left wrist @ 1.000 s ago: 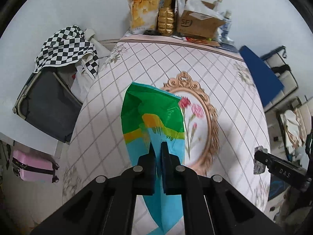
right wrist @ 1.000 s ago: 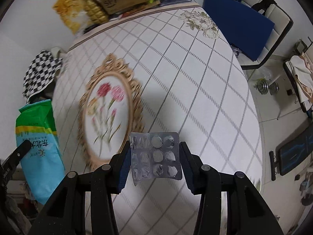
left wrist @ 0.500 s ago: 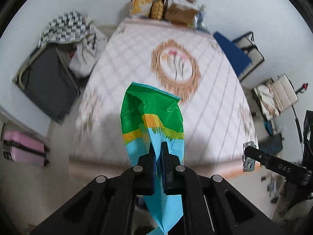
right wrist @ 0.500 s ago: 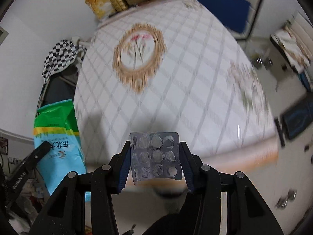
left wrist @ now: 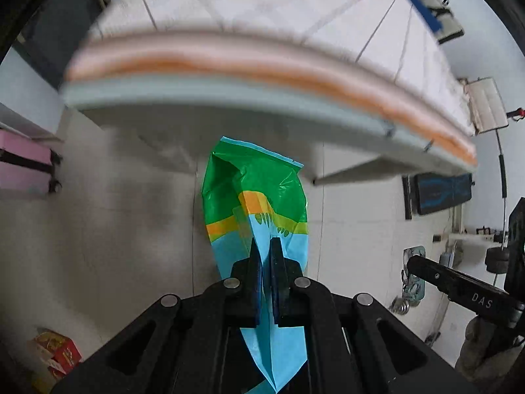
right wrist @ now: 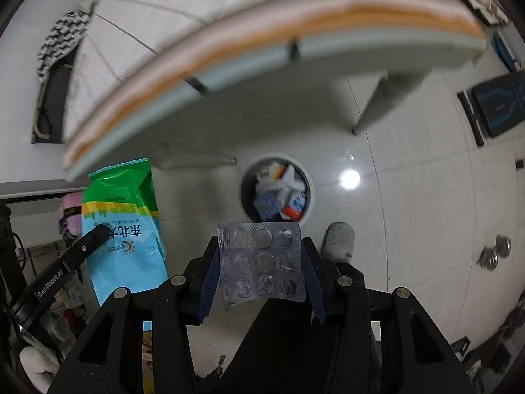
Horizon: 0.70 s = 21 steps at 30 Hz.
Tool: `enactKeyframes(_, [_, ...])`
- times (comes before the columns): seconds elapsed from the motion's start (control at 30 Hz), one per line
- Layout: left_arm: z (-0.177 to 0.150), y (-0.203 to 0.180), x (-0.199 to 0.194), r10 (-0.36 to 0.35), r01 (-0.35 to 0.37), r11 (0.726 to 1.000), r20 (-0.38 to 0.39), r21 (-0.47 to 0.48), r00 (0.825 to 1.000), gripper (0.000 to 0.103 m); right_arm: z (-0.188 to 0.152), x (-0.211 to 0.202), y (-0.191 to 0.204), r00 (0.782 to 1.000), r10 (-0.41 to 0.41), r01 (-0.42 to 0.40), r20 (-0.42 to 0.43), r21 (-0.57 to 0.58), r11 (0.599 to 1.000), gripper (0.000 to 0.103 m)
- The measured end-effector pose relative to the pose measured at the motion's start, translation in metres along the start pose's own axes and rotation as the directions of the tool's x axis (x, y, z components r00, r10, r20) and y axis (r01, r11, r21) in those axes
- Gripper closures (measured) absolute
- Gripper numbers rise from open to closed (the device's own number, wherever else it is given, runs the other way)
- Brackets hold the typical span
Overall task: Collect trash
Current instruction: 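Carry the snack bag and blister pack over the trash bin and release both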
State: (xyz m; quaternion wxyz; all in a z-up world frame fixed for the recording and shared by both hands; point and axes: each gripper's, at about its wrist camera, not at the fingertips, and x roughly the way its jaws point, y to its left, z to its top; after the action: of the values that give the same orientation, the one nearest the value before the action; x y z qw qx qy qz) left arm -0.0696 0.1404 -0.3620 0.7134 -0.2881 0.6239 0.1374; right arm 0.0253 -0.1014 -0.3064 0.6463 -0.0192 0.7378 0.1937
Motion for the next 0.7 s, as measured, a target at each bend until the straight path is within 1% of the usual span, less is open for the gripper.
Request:
enactKeyframes(0.07, [0.0,0.001,0.035,0.004,-0.004,1.0,-0.034,0.002,0.999,0.101,-0.003,0.031,-0.015,1.0,0.002,-0.002,-0.025,0.028,1.0,0.054])
enactKeyframes(0.17, [0.003,0.009,0.093,-0.003,0.001,1.0,-0.078,-0.029,0.997,0.101,-0.001,0.076,-0.033,0.999,-0.002,0.004,-0.037,0.043,0.999,0.054])
enactKeyframes(0.23, [0.008,0.015,0.132,-0.008,0.002,0.998,-0.103,-0.055,0.995,0.101,0.006,0.12,-0.051,0.999,-0.008,0.011,-0.048,0.063,0.998,0.054])
enactKeyframes(0.27, [0.009,0.019,0.152,-0.012,0.005,0.998,-0.113,-0.065,0.994,0.101,0.009,0.134,-0.054,0.998,-0.004,0.008,-0.057,0.072,0.997,0.054])
enactKeyframes(0.3, [0.011,0.021,0.171,-0.012,0.003,0.997,-0.124,-0.072,0.992,0.101,0.012,0.162,-0.064,0.997,0.007,-0.001,-0.073,0.088,0.996,0.054])
enactKeyframes(0.33, [0.012,0.024,0.19,-0.011,0.0,0.997,-0.139,-0.077,0.99,0.101,0.015,0.175,-0.068,0.997,0.009,-0.002,-0.079,0.095,0.995,0.054])
enactKeyframes(0.4, [0.016,0.028,0.232,-0.014,0.0,0.997,-0.172,-0.08,0.985,0.101,0.022,0.219,-0.08,0.994,0.024,-0.013,-0.102,0.11,0.994,0.054])
enactKeyframes(0.43, [0.015,0.031,0.244,-0.014,0.0,0.997,-0.182,-0.075,0.983,0.101,0.027,0.231,-0.082,0.994,0.031,-0.019,-0.108,0.116,0.993,0.054])
enactKeyframes(0.5, [0.015,0.036,0.271,-0.014,0.0,0.998,-0.198,-0.067,0.98,0.101,0.034,0.27,-0.09,0.99,0.063,-0.047,-0.124,0.127,0.991,0.054])
enactKeyframes(0.53, [0.016,0.038,0.289,-0.003,-0.011,0.998,-0.212,-0.064,0.977,0.101,0.038,0.284,-0.093,0.989,0.075,-0.058,-0.128,0.135,0.989,0.054])
enactKeyframes(0.63, [0.015,0.045,0.321,0.01,-0.028,0.997,-0.239,-0.072,0.971,0.101,0.051,0.328,-0.102,0.984,0.109,-0.087,-0.142,0.152,0.984,0.054])
enactKeyframes(0.67, [0.015,0.047,0.331,0.001,-0.022,0.996,-0.249,-0.081,0.969,0.101,0.054,0.343,-0.105,0.98,0.13,-0.106,-0.148,0.162,0.981,0.053])
enactKeyframes(0.7, [0.013,0.052,0.336,-0.014,-0.01,0.996,-0.254,-0.091,0.967,0.099,0.057,0.355,-0.106,0.978,0.143,-0.118,-0.149,0.168,0.979,0.051])
